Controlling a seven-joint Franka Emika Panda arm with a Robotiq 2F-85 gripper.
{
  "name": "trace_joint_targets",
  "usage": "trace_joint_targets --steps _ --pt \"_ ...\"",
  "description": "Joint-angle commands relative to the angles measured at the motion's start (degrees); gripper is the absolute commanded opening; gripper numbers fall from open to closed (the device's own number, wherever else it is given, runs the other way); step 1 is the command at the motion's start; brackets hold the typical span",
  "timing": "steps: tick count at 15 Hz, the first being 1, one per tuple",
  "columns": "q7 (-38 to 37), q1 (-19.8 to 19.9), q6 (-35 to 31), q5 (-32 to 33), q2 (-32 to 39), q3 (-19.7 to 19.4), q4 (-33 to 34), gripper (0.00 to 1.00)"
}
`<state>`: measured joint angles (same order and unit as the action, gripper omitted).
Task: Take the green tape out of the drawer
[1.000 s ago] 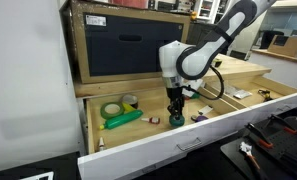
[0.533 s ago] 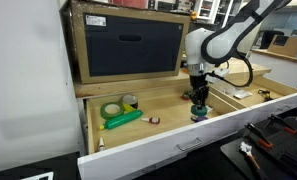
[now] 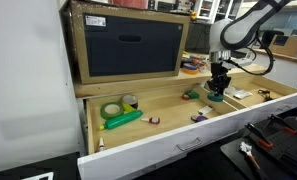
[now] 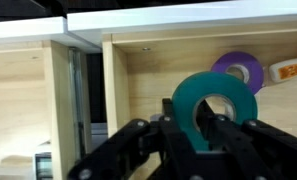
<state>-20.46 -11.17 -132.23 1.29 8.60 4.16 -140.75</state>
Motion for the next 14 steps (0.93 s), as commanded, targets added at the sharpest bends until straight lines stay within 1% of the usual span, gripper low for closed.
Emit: trace_joint_targets --steps 1,3,6,9,14 --pt "-2.83 3.35 -1.32 -1.03 -3.56 -1.76 -1.87 0.07" --pt "-4.06 5.07 -1.59 -1.36 -3.55 -2.88 -1.08 0.07" --pt "-6.53 6.56 -2.42 -0.98 -3.69 -3.89 -0.36 0.07" --pt "-10.97 7.11 -3.70 2.00 -4.15 -5.05 0.49 0.07" --pt "-15.03 9.40 -3.82 3.47 -5.74 -7.61 1.59 0.07"
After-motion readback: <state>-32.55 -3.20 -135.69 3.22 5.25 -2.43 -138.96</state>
